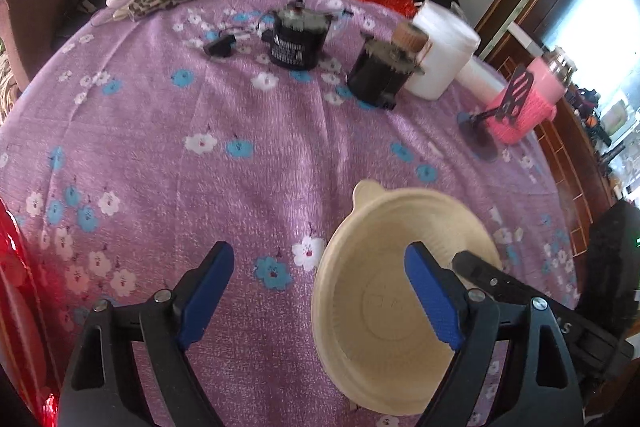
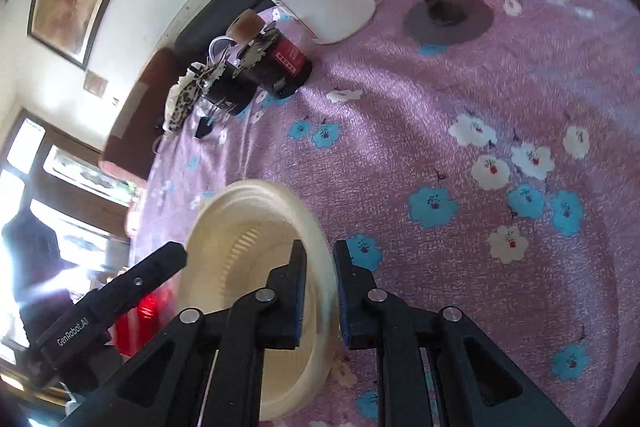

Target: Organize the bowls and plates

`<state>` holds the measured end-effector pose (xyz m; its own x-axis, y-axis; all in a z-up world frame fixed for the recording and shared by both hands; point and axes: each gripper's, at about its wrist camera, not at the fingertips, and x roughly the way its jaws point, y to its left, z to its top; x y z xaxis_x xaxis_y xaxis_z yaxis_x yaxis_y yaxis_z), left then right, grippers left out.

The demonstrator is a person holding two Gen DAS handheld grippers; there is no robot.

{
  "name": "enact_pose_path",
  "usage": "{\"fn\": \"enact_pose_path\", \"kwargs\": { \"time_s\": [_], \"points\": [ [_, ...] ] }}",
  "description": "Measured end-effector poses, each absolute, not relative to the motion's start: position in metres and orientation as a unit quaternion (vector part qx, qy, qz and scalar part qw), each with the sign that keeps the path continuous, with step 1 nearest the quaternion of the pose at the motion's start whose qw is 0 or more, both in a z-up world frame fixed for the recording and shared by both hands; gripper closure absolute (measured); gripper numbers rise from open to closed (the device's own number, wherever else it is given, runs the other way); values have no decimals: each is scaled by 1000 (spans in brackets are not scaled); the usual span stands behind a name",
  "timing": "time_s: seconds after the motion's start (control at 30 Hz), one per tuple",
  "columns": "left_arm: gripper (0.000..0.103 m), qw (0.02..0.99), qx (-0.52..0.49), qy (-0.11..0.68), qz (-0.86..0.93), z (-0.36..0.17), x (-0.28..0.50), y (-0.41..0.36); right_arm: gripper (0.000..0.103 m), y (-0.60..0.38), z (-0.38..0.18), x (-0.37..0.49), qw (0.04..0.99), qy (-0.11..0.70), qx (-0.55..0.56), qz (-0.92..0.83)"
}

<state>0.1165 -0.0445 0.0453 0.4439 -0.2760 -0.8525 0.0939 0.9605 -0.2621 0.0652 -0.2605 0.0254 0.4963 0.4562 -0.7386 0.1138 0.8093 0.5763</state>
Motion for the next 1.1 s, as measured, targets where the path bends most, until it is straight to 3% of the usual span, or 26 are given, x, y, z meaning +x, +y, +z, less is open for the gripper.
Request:
{"fn": "enact_pose_path", "kwargs": {
  "time_s": [0.1,0.17,0.27,0.3,0.37,0.5,0.6,0.83,1.1],
  "points": [
    [16,842,-80,523,-105,33,115,-48,66,-259,29,62,823,484,277,109],
    [18,838,-79,529,-109,26,114,-52,60,-258,32,59,832,479,260,103],
    [55,831,-54,540,-121,18,110,-62,60,-251,34,59,837,484,239,95],
    [74,826,-46,548,-124,15,108,-64,60,-250,34,57,836,486,236,94],
    [89,831,-27,542,-121,18,102,-67,60,-250,33,54,834,492,236,85],
    [91,827,-37,545,-132,23,94,-64,62,-245,33,46,832,500,226,77],
    [91,835,-40,533,-129,33,83,-57,77,-238,39,36,843,497,197,58],
    [91,860,-66,493,-113,86,42,-13,76,-207,94,6,866,455,188,88],
    [91,896,-105,427,-55,152,-4,89,75,-111,163,-10,892,404,134,152]
  ]
}}
